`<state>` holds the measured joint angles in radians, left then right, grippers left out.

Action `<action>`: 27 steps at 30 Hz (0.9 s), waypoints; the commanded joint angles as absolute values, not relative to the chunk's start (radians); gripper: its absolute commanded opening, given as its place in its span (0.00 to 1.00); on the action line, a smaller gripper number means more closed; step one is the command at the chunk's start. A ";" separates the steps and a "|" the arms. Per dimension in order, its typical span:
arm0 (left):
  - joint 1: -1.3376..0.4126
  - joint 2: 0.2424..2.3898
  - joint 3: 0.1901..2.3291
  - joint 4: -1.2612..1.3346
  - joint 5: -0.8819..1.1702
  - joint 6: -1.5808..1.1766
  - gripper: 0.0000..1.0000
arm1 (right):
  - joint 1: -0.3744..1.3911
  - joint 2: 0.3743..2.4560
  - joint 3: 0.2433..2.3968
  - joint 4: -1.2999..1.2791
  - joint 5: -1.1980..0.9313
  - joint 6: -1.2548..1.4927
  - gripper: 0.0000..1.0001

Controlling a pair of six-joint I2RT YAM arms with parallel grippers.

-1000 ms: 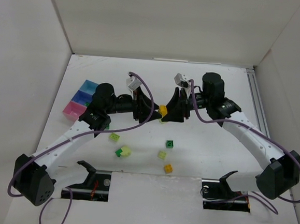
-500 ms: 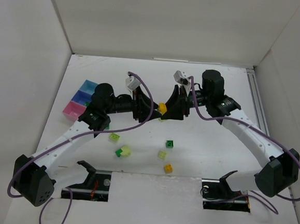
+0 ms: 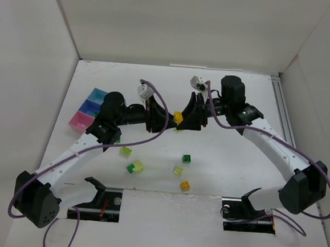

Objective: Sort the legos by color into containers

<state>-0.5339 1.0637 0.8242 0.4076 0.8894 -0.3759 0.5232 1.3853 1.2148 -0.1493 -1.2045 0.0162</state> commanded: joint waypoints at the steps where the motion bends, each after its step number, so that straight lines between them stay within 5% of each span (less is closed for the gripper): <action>1: -0.535 1.028 0.818 0.417 0.820 -0.382 0.00 | 0.535 1.382 1.264 -0.100 -1.233 0.008 0.00; 13: -0.514 0.913 0.758 0.237 0.597 -0.373 0.00 | 0.339 1.278 1.184 -0.100 -1.321 0.017 0.00; 18: -0.514 0.877 0.820 0.039 0.249 -0.416 0.00 | 0.330 1.244 1.166 -0.109 -1.276 0.017 0.00; 22: -0.476 0.978 0.980 -0.338 -0.201 -0.632 0.00 | 0.330 1.221 1.155 -0.153 -0.997 0.031 0.00; 27: -0.094 1.135 1.028 -0.571 -0.186 -0.750 0.00 | 0.360 1.221 1.155 -0.281 -0.591 0.031 0.00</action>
<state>-0.2615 1.0824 1.0260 -0.3305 -0.0433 -0.6342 0.3405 1.2369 1.1622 -0.2161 -0.8890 0.0277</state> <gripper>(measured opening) 0.323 0.427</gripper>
